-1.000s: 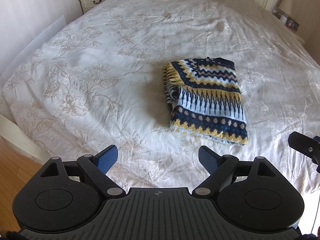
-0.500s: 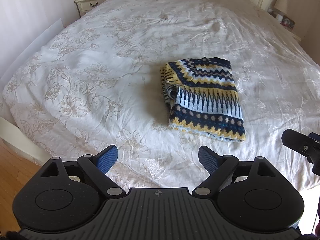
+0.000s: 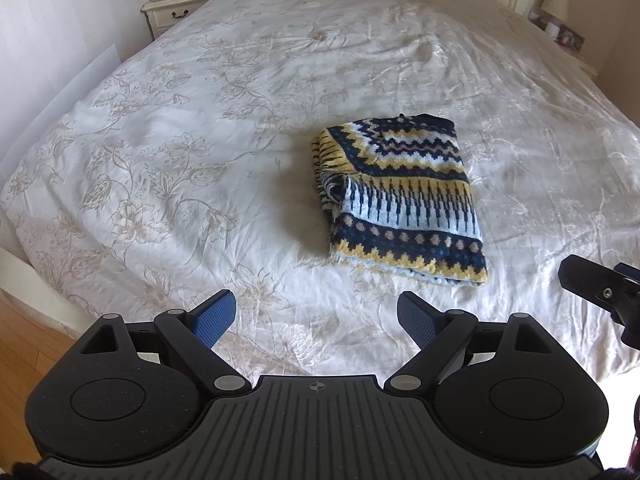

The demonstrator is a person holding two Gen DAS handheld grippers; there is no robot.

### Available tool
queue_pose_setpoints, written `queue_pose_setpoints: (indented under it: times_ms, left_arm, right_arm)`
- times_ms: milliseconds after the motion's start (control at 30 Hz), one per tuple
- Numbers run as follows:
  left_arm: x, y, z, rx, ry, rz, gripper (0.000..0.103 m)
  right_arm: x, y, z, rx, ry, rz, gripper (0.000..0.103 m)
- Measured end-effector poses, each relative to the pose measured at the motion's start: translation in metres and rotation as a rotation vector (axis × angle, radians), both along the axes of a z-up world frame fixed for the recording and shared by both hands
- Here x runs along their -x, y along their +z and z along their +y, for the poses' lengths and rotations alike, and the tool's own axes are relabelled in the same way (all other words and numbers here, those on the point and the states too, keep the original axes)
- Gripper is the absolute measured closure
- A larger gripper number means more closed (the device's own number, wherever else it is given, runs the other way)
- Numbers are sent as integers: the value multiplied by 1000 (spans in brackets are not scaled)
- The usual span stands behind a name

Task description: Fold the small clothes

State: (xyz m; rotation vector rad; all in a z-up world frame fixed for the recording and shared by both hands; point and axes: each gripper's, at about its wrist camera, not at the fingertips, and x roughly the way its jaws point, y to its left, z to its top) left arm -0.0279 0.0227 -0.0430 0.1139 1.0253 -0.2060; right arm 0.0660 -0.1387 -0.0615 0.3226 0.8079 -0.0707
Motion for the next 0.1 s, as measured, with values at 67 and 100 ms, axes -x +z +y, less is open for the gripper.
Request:
queue_pose_setpoints:
  times_ms: [67,100]
  left_arm:
    - [-3,-1,-3,-6,2,-4,15]
    - [-5,-2,-4,-4,0,0,15]
  right_arm:
    - [-3,-2,-2,-5,-2,4,1]
    - [-4,-4,-4,-8,-4,7,1]
